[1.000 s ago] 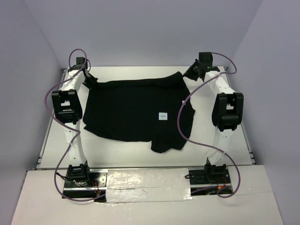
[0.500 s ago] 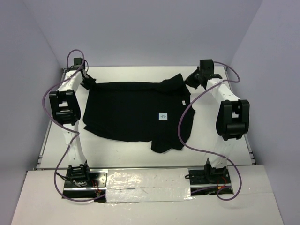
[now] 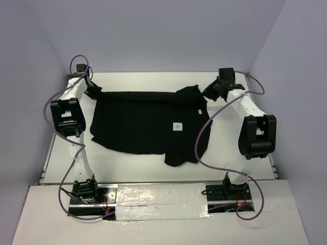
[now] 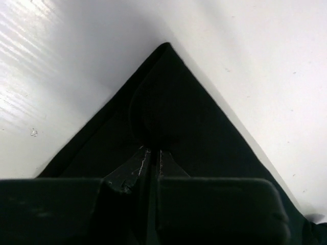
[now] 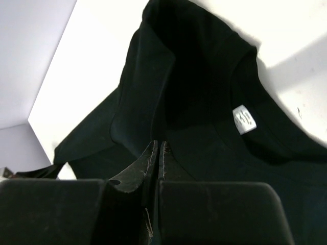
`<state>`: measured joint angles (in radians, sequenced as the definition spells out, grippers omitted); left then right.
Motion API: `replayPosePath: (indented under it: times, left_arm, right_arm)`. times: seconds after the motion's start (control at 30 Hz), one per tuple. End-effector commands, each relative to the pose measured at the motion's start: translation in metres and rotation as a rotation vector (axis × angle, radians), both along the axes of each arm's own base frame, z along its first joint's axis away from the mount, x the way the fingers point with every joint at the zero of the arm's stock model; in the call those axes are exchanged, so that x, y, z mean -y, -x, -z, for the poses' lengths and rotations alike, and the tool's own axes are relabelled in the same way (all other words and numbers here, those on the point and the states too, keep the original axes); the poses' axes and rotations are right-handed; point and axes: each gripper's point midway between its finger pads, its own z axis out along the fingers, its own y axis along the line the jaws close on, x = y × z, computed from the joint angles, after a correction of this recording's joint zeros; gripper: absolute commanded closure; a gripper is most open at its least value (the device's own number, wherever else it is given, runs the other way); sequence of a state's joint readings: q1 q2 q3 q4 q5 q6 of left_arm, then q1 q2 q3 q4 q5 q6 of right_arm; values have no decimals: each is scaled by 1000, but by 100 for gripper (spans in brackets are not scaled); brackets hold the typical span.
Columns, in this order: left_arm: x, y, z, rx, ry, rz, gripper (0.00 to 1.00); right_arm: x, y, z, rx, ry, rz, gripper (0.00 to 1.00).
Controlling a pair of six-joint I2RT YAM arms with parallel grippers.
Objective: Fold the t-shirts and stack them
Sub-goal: Fold the tshirt
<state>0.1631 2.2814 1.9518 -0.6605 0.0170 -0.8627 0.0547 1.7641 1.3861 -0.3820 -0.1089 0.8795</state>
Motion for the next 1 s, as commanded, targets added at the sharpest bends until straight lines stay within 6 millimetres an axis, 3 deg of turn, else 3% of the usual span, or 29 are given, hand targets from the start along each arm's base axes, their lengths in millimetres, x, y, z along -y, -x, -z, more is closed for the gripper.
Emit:
replayPosePath:
  times: [0.0,0.23,0.57,0.73,0.97]
  left_arm:
    - [-9,5,-29,42,-23,12,100]
    - [-11,19,-22,10,-29,10,100]
    - [-9,34,-15,-24,-26,6,100]
    - [-7,40,-9,-58,-16,1,100]
    - [-8,37,-30,-20,-28,13,100]
  right_arm:
    - [-1,8,-33,62,-5,7,100]
    - [-5,21,-26,33,-20,-8,100]
    - [-9,49,9,-37,-34,-15,100]
    - [-10,52,23,-60,-40,-24,100]
    - [-14,52,20,-58,-57,-29,100]
